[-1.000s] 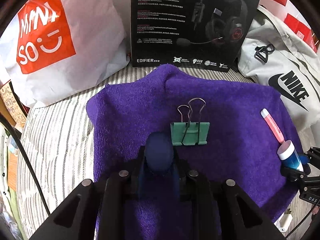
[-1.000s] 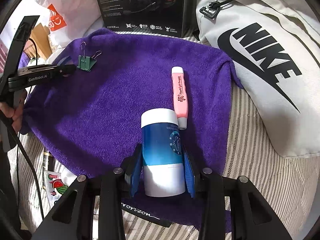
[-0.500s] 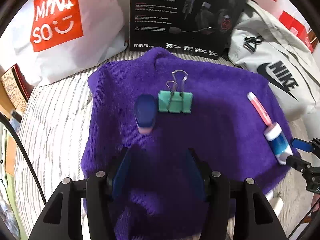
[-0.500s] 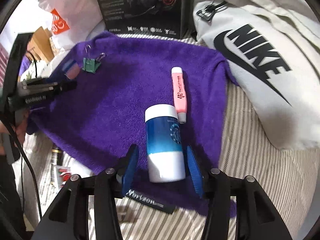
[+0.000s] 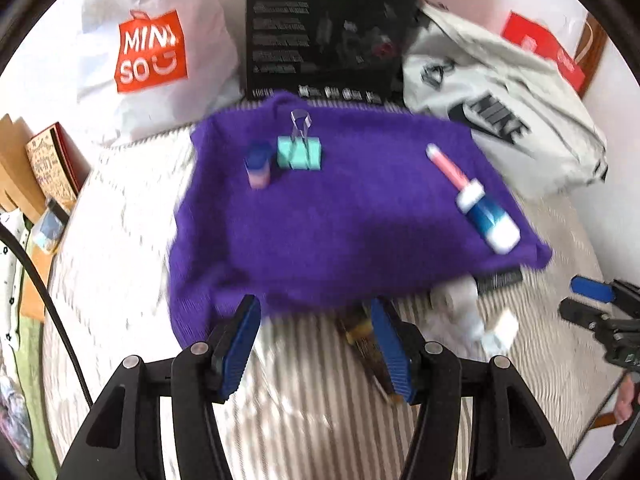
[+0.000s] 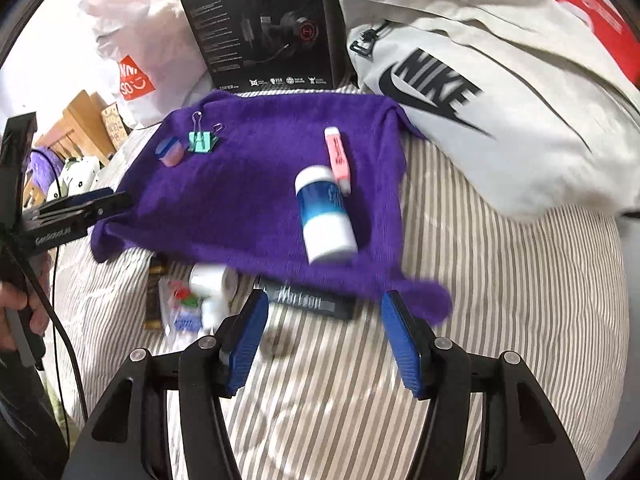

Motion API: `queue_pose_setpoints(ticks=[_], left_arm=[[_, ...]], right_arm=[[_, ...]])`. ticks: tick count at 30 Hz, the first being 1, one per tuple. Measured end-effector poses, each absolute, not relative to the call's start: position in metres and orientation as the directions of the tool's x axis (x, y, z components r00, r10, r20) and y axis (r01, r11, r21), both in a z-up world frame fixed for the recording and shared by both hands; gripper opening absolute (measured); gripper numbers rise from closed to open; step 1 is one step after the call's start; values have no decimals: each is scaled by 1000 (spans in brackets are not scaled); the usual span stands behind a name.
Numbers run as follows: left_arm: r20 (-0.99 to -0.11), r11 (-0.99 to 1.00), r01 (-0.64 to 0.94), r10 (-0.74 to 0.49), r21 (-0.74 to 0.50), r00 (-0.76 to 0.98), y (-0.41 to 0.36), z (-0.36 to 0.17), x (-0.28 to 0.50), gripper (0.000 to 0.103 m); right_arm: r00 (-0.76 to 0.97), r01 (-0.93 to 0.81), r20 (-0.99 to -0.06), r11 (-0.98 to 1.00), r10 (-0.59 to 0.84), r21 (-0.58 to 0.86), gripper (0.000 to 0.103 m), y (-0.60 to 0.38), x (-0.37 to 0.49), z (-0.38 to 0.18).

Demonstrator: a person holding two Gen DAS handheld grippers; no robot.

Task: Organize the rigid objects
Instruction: 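Place the blue-capped bottle on the towel with left while right sets the container there, then move the left gripper to the black Grand Reserve bottle and grasp it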

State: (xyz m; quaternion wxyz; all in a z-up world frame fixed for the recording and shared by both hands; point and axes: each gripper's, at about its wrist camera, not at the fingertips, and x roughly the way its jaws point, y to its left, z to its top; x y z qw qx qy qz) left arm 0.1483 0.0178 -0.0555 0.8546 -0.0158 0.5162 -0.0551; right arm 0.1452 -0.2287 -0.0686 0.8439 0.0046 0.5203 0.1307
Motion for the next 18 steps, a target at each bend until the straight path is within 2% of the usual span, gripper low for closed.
queue_pose_setpoints(ticks=[5,18], left_arm=[[-899,991,74,-132,-111,418,3,-82,123,56],[-907,998,61,-4,24,420,-14,-100,124,58]], right_arm=[[423,-196,-873,965,242,172,59,-238,105,-69],[393,-178,-875,957,282,228,59,-249,53,-78]])
